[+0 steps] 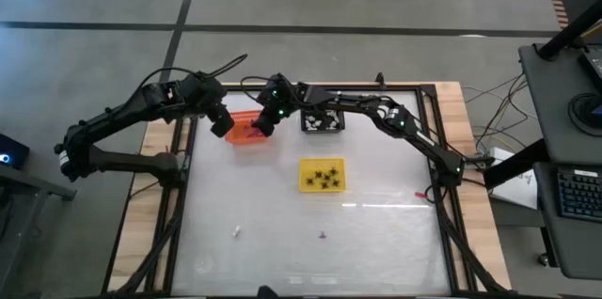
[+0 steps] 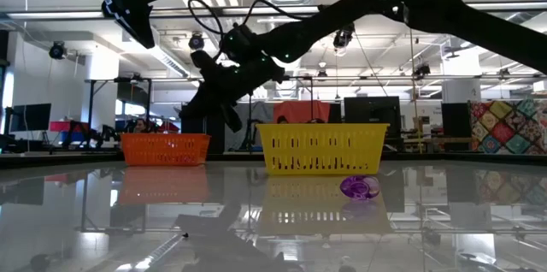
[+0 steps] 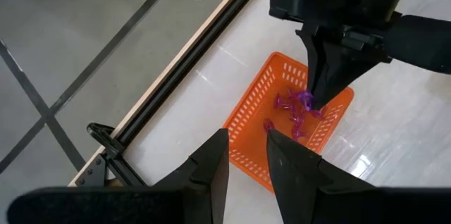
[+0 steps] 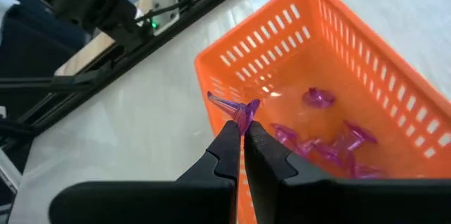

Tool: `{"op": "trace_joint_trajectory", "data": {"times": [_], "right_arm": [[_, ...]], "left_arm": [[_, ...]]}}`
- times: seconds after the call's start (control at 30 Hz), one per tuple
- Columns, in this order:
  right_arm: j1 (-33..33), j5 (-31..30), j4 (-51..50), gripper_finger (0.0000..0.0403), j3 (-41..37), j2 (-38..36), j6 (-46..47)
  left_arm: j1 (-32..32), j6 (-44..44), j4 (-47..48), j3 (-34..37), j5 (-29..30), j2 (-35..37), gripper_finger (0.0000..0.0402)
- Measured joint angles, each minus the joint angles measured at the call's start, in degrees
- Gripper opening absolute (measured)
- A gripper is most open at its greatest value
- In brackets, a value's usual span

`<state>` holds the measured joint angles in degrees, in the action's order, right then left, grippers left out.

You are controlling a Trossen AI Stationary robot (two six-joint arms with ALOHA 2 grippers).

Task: Sort Halloween decoration
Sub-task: Put the violet witch hat into the orange bin, then put the white skeleton toy into the black bin

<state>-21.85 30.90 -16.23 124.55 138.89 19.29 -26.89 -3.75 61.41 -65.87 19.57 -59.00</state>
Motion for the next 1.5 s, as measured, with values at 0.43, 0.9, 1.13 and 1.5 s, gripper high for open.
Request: {"op": "trace_joint_trajectory", "data": {"times": [0.43, 0.9, 1.13, 1.5], "right_arm": [[-0.04, -2.43, -0.84, 0.0018, -0.02, 0.0, -5.0], [-0.52, -2.45, -5.52, 0.0102, 2.88, -0.22, -7.38], [-1.91, -2.56, -19.2, 0.0112, 10.09, -1.5, -13.26], [-2.19, -11.77, -41.78, 0.0137, 10.05, -5.76, -20.02]], "left_arm": [[0.0, -0.22, -0.07, 0.0, 0.0, 0.0, 0.008], [0.0, -0.44, -0.04, 0.0, -0.68, 0.0, 0.008], [0.02, -3.2, -0.02, 0.0, -8.48, 0.0, 0.008], [1.71, -4.31, 1.68, 0.01, -20.57, -0.02, 0.0088]]}}
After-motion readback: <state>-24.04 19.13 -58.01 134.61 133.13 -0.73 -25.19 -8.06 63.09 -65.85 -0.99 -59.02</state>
